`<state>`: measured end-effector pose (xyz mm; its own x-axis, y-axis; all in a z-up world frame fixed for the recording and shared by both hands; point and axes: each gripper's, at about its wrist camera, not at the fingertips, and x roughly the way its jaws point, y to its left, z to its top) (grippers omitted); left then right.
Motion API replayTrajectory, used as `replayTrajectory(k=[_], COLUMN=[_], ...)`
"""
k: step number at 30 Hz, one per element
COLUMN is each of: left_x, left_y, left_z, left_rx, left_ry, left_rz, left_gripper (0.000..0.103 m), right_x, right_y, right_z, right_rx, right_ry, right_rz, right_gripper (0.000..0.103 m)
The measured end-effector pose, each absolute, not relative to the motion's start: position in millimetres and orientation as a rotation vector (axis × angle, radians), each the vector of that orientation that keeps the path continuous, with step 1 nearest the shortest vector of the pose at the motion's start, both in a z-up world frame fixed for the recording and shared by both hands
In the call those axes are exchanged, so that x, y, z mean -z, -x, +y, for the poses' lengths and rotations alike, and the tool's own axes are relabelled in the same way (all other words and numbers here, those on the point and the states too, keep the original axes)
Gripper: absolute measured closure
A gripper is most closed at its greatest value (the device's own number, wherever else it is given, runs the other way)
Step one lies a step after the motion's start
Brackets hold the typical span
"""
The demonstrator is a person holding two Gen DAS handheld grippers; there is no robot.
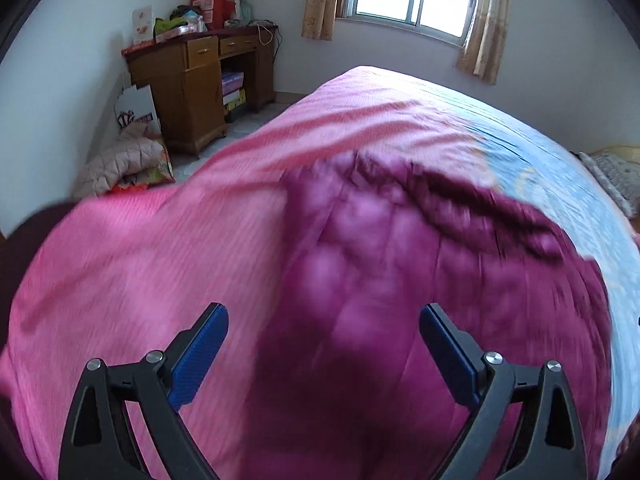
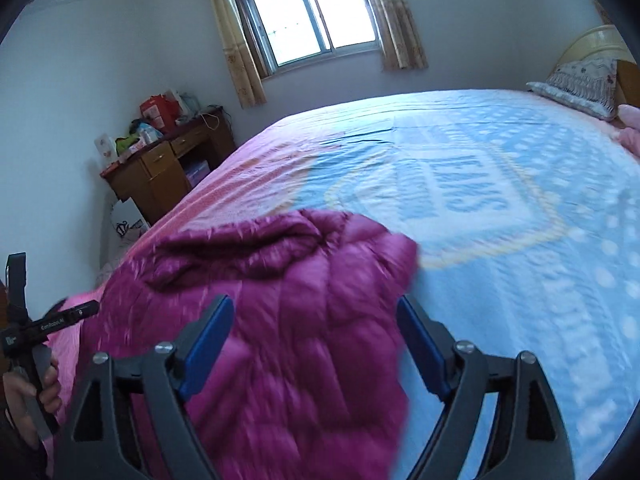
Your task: Fold large clothes
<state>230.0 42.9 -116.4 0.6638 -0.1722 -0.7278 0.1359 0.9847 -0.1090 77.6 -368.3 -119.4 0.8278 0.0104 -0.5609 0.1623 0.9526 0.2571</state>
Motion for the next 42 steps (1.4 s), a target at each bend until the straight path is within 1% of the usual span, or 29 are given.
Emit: replayTrajectory(k=[4, 7, 13, 16, 19, 24, 27, 29, 30, 31, 32, 34, 37, 39, 42], left_x=[129, 132, 129, 129, 130, 131, 128, 126, 125, 125, 127, 129, 127, 122, 111], left_y=[-173, -130, -82, -67, -52, -31, -24, -24, -26, -27, -29, -32, -34, -37, -44], left_z=[76, 94, 113, 117, 117, 113, 121, 126, 130, 130, 131, 133, 139, 147, 159], left_rx=[0.189, 0.193, 0.193, 0.193, 0.201, 0.169, 0.165, 0.170, 0.165, 0.161, 0.159, 0.144, 0.123, 0.116, 0.086], left_ry=[0.080, 0.067, 0.001, -0.004, -0.012, -0.124, -0.138, -0.124, -0.111, -0.105, -0.100, -0.102, -0.099, -0.081, -0.065], left_rz=[0.830, 0.797, 0.749, 0.742, 0.738, 0.696, 0.669, 0.659, 0.657, 0.659, 0.664, 0.673, 0.675, 0.671, 0.652], left_gripper=[0.006, 0.006, 0.006, 0.006, 0.006, 0.006, 0.006, 0.006, 0.006, 0.006, 0.006, 0.006, 0.006, 0.006, 0.006], right_x=[123, 128, 128, 136, 157, 198, 202, 202, 204, 204, 206, 214, 213, 199, 160], right_y=[-5, 41, 110, 131, 141, 129, 127, 125, 125, 125, 124, 121, 113, 108, 100], right_z=[-369, -364, -365, -364, -349, -317, -300, -291, -286, -284, -283, -284, -281, -283, -293], right_rx=[0.114, 0.124, 0.130, 0.078, 0.029, -0.045, -0.079, -0.131, -0.143, -0.144, -0.146, -0.181, -0.240, -0.304, -0.402], right_ry=[-0.267, -0.234, -0.289, -0.326, -0.342, -0.294, -0.252, -0.250, -0.232, -0.222, -0.222, -0.279, -0.319, -0.343, -0.416], right_rz=[0.601, 0.619, 0.639, 0.675, 0.752, 0.932, 0.957, 0.998, 1.012, 1.014, 1.014, 1.029, 1.049, 1.030, 0.922], right_gripper=[0.018, 0.018, 0.018, 0.018, 0.018, 0.022, 0.023, 0.029, 0.038, 0.052, 0.059, 0.077, 0.085, 0.086, 0.086])
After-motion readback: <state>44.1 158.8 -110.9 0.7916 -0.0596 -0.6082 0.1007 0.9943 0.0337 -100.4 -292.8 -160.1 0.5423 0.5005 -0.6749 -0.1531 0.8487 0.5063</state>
